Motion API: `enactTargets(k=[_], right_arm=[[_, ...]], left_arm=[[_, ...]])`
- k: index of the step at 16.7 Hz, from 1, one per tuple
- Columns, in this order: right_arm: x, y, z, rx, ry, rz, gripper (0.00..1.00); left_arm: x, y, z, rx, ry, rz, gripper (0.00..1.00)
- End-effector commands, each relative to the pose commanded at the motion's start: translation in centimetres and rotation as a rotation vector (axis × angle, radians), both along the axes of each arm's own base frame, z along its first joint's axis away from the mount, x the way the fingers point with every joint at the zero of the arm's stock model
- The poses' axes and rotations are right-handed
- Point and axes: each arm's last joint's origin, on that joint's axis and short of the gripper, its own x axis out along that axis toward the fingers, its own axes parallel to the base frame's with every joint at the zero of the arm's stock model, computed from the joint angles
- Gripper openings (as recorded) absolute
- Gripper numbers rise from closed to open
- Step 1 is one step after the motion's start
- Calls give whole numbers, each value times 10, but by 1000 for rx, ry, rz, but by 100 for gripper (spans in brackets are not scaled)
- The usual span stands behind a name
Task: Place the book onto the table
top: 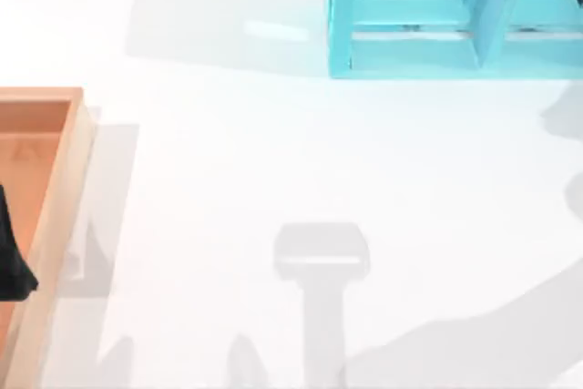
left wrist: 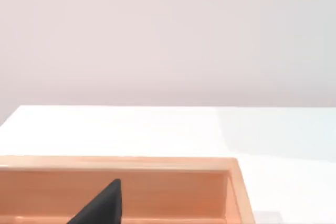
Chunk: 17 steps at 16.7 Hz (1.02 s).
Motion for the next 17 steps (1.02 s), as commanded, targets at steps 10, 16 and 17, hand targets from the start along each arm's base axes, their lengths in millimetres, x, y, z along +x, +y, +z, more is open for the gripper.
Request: enactTargets(k=[10, 16, 17], right_arm=[[55, 0, -4, 0, 0, 0, 100], [55, 0, -4, 0, 0, 0, 62], [55, 0, -4, 0, 0, 0, 55]], left_arm=[[0, 0, 0, 0, 0, 0, 100], [0, 0, 0, 0, 0, 0, 100], [0, 0, 0, 0, 0, 0, 100]])
